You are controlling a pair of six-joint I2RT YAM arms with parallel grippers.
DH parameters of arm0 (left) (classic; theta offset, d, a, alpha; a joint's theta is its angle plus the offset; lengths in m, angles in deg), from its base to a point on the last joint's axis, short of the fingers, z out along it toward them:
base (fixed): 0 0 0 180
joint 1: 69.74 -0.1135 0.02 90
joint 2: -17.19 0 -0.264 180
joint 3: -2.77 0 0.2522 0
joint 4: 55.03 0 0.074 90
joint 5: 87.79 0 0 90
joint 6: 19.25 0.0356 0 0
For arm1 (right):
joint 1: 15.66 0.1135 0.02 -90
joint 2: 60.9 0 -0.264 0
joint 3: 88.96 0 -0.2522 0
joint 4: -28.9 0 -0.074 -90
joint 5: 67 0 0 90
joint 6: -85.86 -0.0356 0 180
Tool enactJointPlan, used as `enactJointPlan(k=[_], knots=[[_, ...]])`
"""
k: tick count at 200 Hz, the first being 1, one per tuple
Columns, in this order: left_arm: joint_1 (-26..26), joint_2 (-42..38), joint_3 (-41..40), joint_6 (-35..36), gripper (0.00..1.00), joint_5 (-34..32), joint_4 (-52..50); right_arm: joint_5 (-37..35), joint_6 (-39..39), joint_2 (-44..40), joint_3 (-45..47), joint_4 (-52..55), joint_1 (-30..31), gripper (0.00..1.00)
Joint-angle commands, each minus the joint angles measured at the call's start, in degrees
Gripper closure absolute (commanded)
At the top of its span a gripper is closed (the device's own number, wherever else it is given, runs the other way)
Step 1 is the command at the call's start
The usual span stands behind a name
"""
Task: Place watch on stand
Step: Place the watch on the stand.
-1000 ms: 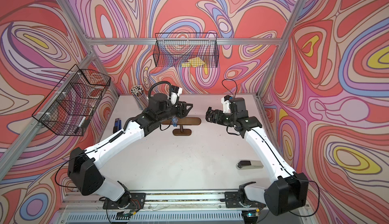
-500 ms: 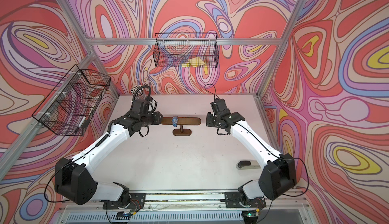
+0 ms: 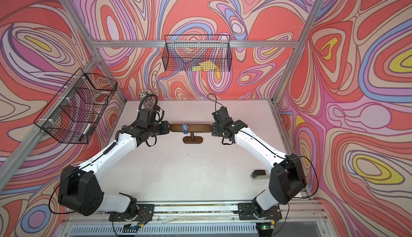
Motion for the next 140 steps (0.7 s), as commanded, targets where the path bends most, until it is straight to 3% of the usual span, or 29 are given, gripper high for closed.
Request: enactJointPlan(k=[1,140], knots=[[-0.37,0.80,-0.57,-0.60,0.59,1.93,2.80,-1.85,-0.95,1.01,-2.06,-1.56,0.88,0.57],[-0.37,1.50,-3.34,-0.29,0.60,3.47,7.30,-1.24,-0.34,2.69,-4.44,-1.64,1.89,0.56]])
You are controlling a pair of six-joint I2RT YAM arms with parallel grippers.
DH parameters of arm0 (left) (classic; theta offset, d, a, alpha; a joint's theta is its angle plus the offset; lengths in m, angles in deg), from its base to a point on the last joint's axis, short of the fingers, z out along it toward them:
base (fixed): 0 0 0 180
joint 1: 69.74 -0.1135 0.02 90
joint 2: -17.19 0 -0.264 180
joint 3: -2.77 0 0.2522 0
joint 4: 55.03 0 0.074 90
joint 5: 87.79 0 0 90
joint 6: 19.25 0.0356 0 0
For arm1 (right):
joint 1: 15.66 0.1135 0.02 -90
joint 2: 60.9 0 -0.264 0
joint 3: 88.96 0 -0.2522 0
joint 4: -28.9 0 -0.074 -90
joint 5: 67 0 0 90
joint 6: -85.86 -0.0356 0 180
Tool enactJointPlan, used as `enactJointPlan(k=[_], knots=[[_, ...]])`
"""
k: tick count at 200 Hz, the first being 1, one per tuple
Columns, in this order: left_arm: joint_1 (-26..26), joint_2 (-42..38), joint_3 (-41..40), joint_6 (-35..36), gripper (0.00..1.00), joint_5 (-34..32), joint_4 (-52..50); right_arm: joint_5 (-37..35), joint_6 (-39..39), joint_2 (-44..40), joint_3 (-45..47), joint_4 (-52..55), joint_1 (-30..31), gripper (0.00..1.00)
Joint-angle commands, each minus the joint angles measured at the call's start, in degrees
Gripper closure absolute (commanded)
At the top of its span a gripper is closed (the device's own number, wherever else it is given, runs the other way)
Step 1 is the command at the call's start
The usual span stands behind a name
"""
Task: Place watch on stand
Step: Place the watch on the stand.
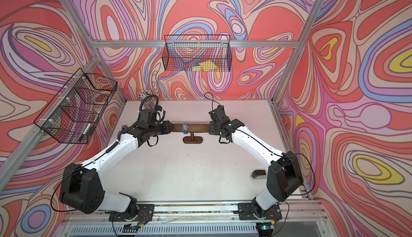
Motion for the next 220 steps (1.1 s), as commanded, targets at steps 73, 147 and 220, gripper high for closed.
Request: enactJointPlan(k=[73,147,220], knots=[[-0.84,0.89,-3.22,0.07,0.60,2.99,6.92,-0.66,0.04,2.59,-3.83,-0.10,2.02,0.57],[-0.85,0.50,-4.40,-1.33,0.62,6.04,8.48,-0.57,0.03,4.15,-5.15,-0.29,3.39,0.57],[-0.84,-1.12,-6.42,-2.33,0.63,6.72,8.81,-0.34,0.21,6.32,-7.21,-0.43,4.60,0.57]])
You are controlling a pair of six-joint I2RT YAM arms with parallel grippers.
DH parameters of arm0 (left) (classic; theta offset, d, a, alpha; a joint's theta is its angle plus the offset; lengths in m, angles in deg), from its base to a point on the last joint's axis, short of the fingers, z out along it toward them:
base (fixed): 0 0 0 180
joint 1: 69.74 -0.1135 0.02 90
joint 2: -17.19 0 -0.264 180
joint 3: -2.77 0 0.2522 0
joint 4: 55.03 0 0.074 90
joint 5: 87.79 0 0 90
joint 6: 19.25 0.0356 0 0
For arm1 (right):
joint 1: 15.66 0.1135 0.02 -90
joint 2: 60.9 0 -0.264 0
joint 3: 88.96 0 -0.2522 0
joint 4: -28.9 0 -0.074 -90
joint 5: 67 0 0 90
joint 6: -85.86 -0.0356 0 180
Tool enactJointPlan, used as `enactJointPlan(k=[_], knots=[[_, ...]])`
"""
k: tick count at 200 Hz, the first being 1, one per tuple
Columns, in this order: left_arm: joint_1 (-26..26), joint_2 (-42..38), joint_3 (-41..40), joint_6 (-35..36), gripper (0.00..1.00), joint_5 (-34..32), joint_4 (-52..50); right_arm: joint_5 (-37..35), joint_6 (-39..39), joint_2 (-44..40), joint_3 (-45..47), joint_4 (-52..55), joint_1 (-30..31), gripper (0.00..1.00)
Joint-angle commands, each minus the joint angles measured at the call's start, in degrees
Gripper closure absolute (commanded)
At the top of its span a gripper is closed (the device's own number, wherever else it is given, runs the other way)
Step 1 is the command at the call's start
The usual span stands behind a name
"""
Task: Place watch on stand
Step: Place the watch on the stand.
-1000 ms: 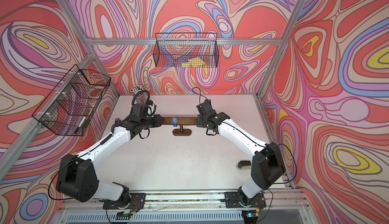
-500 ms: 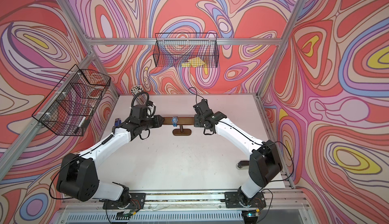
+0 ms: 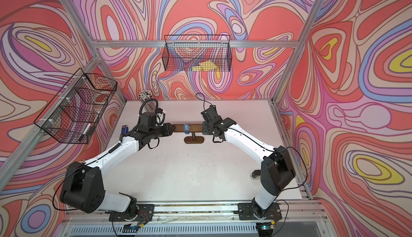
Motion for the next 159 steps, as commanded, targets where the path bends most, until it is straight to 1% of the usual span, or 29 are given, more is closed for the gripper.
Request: enactJointPlan(k=[1,78,128,133,159], knots=[[-0.12,-1.40,-0.90,-1.23,0.63,1.30,1.29,-0.28,0.19,1.23,-2.36,-0.67,0.84,0.57],[-0.13,-1.20,-0.77,-1.17,0.63,1.54,1.56,-1.26,0.23,4.87,-6.49,0.80,3.05,0.57],[-0.12,-1.14,-0.64,-1.00,0.64,1.56,1.38,-1.16,0.06,5.76,-8.18,1.08,4.01,0.57],[-0.19,-1.13,-0.64,-0.97,0.64,1.55,1.34,-1.13,0.10,7.30,-8.33,1.12,4.07,0.57],[-0.12,-0.87,-0.64,-1.08,0.64,1.67,1.41,-0.84,0.02,7.87,-8.71,0.95,4.55,0.57]])
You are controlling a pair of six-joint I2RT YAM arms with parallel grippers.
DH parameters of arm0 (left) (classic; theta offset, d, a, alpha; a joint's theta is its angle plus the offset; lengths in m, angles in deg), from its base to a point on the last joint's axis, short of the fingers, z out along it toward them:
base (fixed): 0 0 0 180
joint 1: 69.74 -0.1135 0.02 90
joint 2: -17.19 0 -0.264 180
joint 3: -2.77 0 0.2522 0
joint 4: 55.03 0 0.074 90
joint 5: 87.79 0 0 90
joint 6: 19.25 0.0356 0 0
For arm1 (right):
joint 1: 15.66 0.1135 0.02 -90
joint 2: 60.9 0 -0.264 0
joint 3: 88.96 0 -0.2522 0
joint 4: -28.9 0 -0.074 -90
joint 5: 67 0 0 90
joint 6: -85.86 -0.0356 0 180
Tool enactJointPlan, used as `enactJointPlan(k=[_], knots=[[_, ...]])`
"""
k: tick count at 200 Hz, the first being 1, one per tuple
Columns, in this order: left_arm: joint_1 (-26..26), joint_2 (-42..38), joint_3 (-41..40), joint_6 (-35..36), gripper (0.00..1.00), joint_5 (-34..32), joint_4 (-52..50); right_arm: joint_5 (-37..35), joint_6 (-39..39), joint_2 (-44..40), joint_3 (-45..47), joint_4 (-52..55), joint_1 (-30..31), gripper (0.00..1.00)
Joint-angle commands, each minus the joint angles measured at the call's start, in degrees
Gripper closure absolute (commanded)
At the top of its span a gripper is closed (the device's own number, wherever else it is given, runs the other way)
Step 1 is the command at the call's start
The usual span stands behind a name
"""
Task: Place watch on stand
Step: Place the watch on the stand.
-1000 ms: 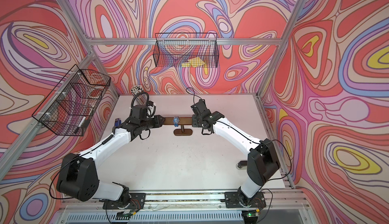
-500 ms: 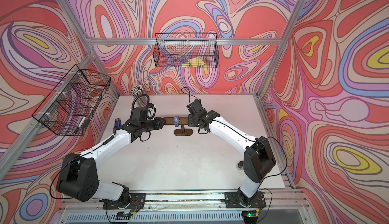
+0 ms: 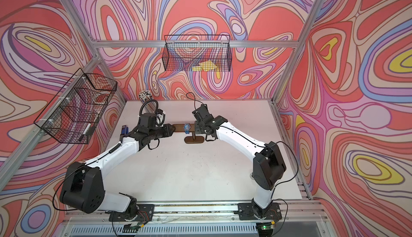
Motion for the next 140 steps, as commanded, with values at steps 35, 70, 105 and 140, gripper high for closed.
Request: enactJointPlan(k=[35,70,105,140], knots=[[-0.12,-0.64,-0.45,-0.54,0.64,1.27,1.34,-0.68,-0.42,2.41,-1.38,-0.24,1.31,0.57],[-0.14,-0.85,-0.45,-0.37,0.64,1.33,1.08,-1.33,-0.86,2.59,-1.47,-0.02,1.84,0.57],[-0.13,-1.14,-0.62,-0.20,0.64,1.42,0.99,-1.94,-1.04,2.53,-1.12,0.05,2.11,0.55],[-0.12,-1.44,-0.80,-0.34,0.64,1.37,0.97,-2.18,-1.04,2.42,-1.19,0.10,2.36,0.48]])
